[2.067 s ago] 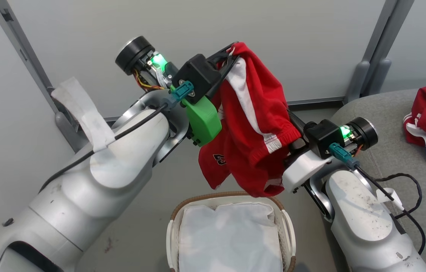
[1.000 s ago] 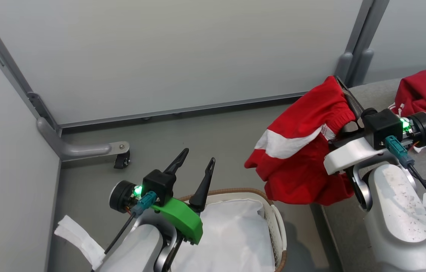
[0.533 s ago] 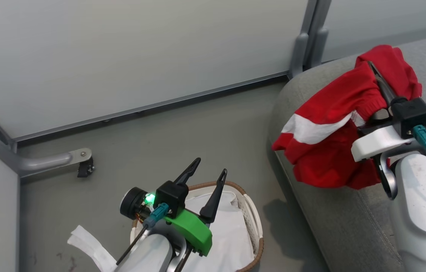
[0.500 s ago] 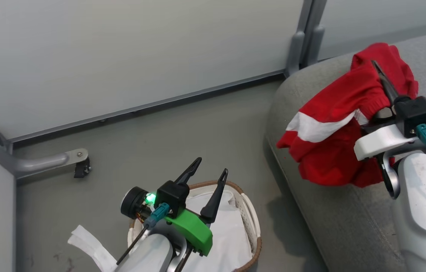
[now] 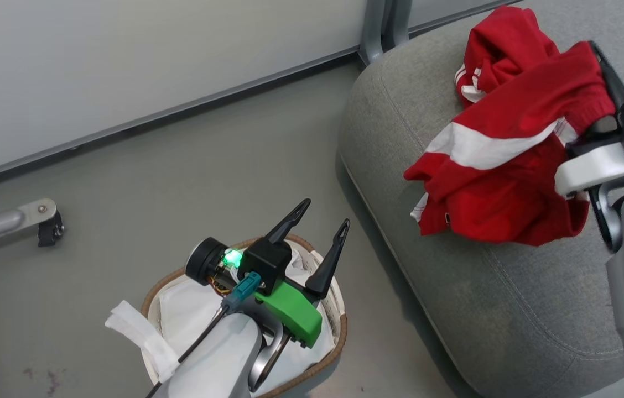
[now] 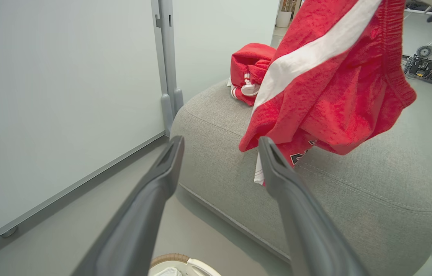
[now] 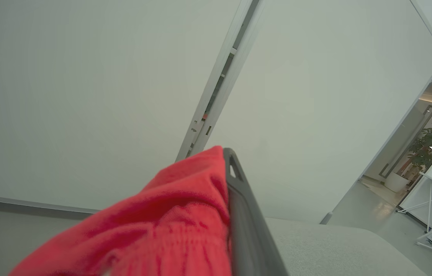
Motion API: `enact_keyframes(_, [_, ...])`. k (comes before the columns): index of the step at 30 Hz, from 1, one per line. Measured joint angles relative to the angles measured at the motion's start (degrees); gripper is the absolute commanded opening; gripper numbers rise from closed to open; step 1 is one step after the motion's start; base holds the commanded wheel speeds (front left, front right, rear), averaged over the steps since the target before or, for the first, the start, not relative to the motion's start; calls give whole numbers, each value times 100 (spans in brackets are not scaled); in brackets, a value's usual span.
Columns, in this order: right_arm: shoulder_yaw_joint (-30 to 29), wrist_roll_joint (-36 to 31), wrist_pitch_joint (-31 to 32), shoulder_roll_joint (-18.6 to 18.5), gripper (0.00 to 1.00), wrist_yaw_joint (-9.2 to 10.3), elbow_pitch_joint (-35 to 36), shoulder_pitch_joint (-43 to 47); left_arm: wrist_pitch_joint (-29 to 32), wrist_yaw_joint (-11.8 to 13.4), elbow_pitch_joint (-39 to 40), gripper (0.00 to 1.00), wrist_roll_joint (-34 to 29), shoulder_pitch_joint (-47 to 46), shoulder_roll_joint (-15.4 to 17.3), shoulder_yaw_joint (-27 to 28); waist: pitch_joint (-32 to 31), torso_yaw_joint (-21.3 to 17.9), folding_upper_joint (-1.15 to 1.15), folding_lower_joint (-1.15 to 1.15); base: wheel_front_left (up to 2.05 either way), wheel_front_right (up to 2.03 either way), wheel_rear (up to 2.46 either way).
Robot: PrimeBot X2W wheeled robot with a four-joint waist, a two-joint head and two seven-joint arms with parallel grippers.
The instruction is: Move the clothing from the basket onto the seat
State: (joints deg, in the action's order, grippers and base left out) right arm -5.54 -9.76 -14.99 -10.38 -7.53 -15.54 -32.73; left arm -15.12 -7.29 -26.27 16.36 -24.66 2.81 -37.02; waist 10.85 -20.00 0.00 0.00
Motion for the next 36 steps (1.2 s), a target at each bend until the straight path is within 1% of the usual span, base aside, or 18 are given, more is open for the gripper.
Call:
enact_keyframes(2, [22,-1,0,-152,0,0,-58,-231,0,-1,13,100,-32,-66,-4,-27,121,-20,0,0,0,0,0])
enact_keyframes(5, [-3,-8,0,-493,0,0,-203,-686,0,-1,64,100,-47,-161,-2,-48,300,-4,0,0,0,0,0])
enact_keyframes(7, [-63,-7,-1,-791,0,0,-345,-1009,0,-5,129,100,-89,-246,-4,-89,419,49,0,0,0,0,0])
enact_keyframes(13, [63,27,70,-1719,0,0,-658,-1786,0,-9,268,100,-86,-489,-4,-245,762,316,0,0,0,0,0])
enact_keyframes(17, [-187,151,189,-2002,0,0,-926,-2245,0,-9,323,100,-155,-693,25,-297,1082,487,0,0,0,0,0])
enact_keyframes(20, [-394,132,185,-2095,0,0,-1267,-2414,0,-9,358,100,-205,-896,60,-378,1354,607,0,0,0,0,0])
enact_keyframes(24, [-614,1,131,-2063,0,0,-1831,-2480,0,-9,381,100,-242,-1121,175,-420,1737,756,0,0,0,0,0])
enact_keyframes(27, [-883,-109,74,-1976,0,0,-2208,-2544,0,-9,381,100,-266,-1251,210,-443,2011,852,0,1,0,0,0])
enact_keyframes(31, [-1244,-336,23,-1752,0,0,-2687,-2502,0,-9,360,100,-282,-1294,247,-426,2340,953,0,1,0,0,0])
enact_keyframes(34, [-1486,-430,4,-1597,0,0,-2884,-2369,0,-9,319,100,-282,-1291,281,-437,2489,980,0,1,0,0,0])
enact_keyframes(36, [-1608,-498,1,-1483,0,0,-2875,-2273,0,-9,294,100,-281,-1273,304,-432,2544,960,0,1,0,0,0])
